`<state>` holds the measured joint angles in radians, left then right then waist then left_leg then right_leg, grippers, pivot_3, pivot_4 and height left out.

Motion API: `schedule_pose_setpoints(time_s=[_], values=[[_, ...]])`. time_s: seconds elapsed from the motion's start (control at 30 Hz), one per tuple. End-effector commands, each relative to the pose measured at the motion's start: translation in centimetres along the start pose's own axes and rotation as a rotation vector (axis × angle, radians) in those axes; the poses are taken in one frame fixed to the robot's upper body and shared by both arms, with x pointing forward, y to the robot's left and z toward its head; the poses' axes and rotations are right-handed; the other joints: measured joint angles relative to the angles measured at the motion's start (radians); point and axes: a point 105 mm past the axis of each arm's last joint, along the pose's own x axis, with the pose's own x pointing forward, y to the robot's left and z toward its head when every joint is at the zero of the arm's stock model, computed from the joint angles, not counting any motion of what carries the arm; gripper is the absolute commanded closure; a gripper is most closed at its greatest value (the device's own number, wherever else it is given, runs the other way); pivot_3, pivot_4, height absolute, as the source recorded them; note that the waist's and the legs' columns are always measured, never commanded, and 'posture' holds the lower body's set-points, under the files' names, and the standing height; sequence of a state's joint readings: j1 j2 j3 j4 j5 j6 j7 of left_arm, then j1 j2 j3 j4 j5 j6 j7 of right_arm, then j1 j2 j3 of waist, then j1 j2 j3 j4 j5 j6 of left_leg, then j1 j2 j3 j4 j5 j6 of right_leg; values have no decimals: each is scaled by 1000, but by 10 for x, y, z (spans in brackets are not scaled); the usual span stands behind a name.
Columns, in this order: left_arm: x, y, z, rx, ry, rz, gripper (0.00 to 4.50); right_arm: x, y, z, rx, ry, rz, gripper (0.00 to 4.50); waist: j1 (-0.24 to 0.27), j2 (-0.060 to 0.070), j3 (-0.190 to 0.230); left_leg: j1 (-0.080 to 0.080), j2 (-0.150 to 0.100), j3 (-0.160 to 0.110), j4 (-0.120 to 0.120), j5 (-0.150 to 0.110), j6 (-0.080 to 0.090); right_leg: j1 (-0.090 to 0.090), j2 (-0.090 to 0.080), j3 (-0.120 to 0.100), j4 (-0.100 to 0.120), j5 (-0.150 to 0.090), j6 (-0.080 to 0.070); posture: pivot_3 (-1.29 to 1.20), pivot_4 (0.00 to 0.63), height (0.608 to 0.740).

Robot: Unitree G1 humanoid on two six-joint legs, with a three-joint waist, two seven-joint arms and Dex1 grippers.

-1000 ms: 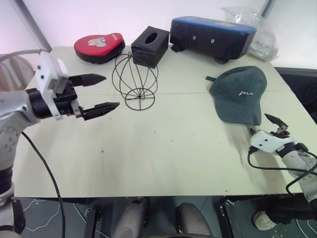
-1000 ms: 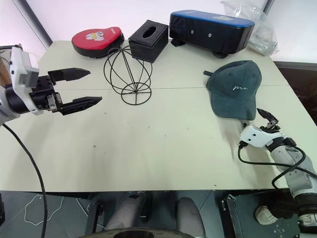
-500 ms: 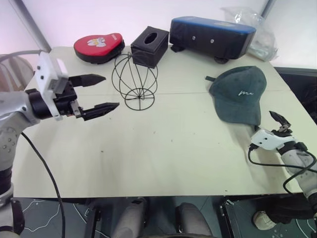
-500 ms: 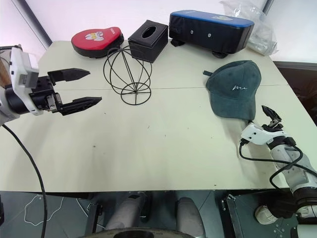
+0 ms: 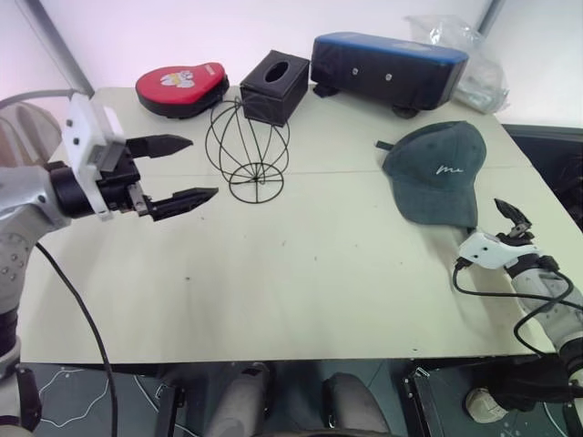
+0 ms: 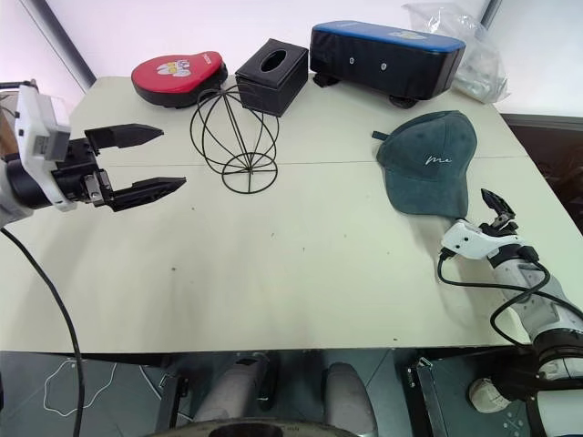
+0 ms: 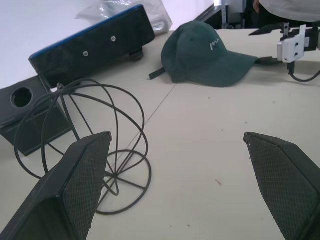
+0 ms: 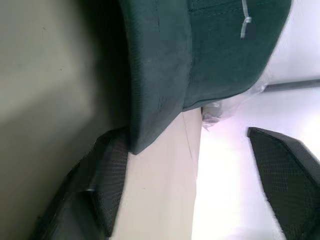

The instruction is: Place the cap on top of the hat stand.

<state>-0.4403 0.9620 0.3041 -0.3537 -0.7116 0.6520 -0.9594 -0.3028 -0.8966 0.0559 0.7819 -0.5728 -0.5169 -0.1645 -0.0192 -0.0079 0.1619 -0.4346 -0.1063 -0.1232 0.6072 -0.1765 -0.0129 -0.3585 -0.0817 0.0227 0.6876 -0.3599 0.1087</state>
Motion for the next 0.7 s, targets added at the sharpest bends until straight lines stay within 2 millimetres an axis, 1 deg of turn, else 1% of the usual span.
schedule_pose_setpoints(time_s=[0.03,0.13,0.17,0.23,0.37,0.5,0.63,0.7], values=[[-7,1,12,42,-16,19,0,-1,3,-3,4,7,9,2571,1,0,0,0,0,0,0,0,0,0,0,0,0,0,0,0,150,740],[-7,1,12,43,-16,21,0,0,4,-3,7,4,10,4047,-4,-2,-1,2,0,0,0,0,0,1,0,0,0,0,0,0,150,740],[-7,1,12,43,-15,21,0,0,5,-3,8,3,11,4462,-5,-4,-1,4,0,0,-1,0,0,3,0,0,0,0,0,0,150,740],[-7,1,12,43,-15,21,0,-1,6,-3,9,2,10,4462,-5,-4,-1,9,0,0,-3,-3,4,8,0,1,-2,0,0,0,150,740],[-6,2,12,43,-15,21,0,-1,7,0,16,-10,-1,4462,-5,-4,-1,10,0,1,-5,-3,4,7,0,1,-2,0,0,0,150,740],[-6,2,12,43,-16,21,0,0,4,4,23,-34,-29,4462,-5,-4,-1,10,0,1,-5,-3,4,7,0,2,-2,0,0,0,150,740],[-6,2,12,44,-17,20,0,1,-9,13,62,-82,-95,4462,-5,-4,-1,10,0,2,-7,-2,4,6,0,2,-2,0,0,0,150,740],[-5,3,12,45,-17,20,0,1,-21,24,127,-136,-154,4462,-6,-4,-1,10,0,2,-9,-2,3,5,0,3,-2,0,0,0,150,740]])
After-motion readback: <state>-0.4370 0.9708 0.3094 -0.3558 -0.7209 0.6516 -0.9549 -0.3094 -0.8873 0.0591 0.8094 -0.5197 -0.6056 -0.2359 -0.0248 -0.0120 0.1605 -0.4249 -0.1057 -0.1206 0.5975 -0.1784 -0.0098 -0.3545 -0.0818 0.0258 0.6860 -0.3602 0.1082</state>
